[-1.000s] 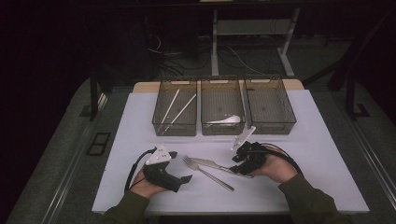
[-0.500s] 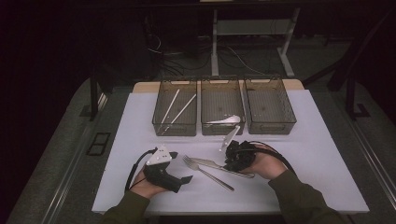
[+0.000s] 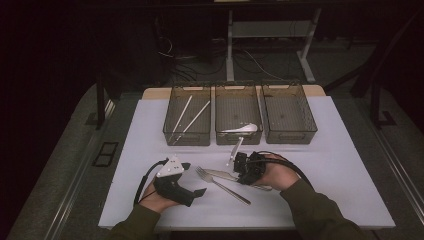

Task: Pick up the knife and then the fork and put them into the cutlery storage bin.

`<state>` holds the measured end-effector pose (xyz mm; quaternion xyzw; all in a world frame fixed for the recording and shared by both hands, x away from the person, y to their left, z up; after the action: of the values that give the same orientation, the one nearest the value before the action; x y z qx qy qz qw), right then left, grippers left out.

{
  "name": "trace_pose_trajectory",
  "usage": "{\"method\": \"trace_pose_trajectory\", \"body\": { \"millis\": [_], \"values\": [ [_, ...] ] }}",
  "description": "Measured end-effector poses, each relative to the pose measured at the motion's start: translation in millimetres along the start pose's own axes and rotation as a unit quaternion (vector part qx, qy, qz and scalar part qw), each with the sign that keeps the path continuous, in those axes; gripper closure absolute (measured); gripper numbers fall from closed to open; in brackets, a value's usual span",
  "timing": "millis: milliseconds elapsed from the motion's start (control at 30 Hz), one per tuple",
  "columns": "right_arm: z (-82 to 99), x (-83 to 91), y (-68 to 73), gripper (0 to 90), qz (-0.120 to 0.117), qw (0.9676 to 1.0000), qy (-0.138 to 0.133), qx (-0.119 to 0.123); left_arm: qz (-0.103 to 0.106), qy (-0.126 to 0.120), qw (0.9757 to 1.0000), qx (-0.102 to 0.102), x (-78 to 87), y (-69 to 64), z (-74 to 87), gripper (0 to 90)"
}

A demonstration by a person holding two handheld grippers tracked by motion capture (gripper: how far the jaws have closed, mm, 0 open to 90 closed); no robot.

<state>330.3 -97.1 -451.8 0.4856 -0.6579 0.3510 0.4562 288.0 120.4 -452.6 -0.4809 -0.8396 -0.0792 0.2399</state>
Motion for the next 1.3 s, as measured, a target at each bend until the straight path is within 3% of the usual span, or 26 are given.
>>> {"method": "trace_pose_trajectory", "body": {
  "millis": [333,733,967,1300],
  "values": [
    [-4.3,-7.9,1.0,77.6,0.007,0.9992,0.039,0.009,0.0,0.001,1.0,0.002,-0.3,-0.4,0.4,0.0],
    [-12.4,-10.7,-1.5,79.8,-0.002,0.9965,0.082,-0.016,0.0,0.001,1.0,0.001,0.0,-0.7,0.2,0.0],
    [-8.1,-7.7,-4.3,79.8,-0.008,0.998,0.058,-0.022,0.001,0.001,1.0,-0.001,0.3,0.4,0.2,0.0],
    [6.0,8.1,-18.1,79.9,-0.001,0.9978,0.007,-0.065,0.0,0.0,1.0,-0.001,0.1,0.1,0.0,0.0]
  ]
}}
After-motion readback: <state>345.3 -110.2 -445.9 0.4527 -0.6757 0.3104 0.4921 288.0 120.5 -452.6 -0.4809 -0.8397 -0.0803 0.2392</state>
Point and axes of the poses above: each handheld gripper's, and its own axes: x roughly backward along the jaws, z roughly out of its underside, y roughly to its left, the point moved 4 cm from there along -x, roughly forward along the jaws, and after that the axes turned 4 degrees about -y, right-handed, at the moved point
